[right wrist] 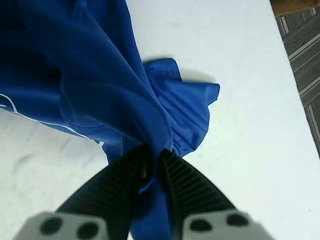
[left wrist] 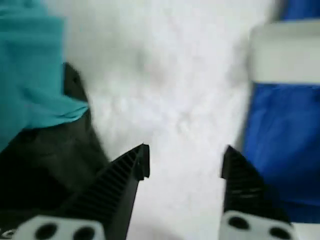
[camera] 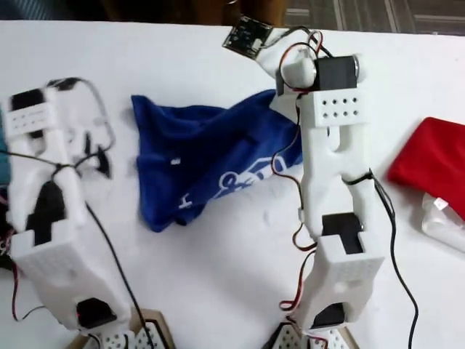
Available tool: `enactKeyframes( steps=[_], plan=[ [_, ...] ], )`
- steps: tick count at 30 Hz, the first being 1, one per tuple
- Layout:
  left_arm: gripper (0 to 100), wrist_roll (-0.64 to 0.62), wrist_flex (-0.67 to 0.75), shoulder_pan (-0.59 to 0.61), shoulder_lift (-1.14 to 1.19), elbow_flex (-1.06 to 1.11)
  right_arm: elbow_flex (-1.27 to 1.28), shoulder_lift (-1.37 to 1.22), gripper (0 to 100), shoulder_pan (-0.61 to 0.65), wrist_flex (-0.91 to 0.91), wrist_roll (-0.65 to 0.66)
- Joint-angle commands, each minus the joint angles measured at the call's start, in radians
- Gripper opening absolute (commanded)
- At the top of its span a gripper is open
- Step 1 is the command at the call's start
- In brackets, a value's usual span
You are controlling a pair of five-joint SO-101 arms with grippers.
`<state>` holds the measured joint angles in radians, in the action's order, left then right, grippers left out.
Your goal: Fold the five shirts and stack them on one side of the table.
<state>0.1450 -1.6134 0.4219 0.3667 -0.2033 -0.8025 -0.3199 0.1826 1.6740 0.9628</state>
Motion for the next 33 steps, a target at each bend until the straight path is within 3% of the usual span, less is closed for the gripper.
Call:
enactKeyframes(
  steps=[1, 8, 20, 33],
  plan=[
    [28, -0.038, 0.018, -0.127, -0.006, -0.012, -0.005, 0.015, 1.9, -0.008, 0.002, -0.009],
    [28, -0.063, 0.057, -0.187, 0.13, -0.082, -0.006, 0.015, 1.9, -0.008, 0.031, -0.011],
    [28, -0.183, -0.172, -0.192, 0.45, -0.693, -0.006, 0.013, 1.9, -0.008, 0.031, -0.011],
    [28, -0.272, -0.169, -0.272, 0.506, -0.684, -0.006, 0.007, 1.9, -0.008, 0.025, -0.011]
  ],
)
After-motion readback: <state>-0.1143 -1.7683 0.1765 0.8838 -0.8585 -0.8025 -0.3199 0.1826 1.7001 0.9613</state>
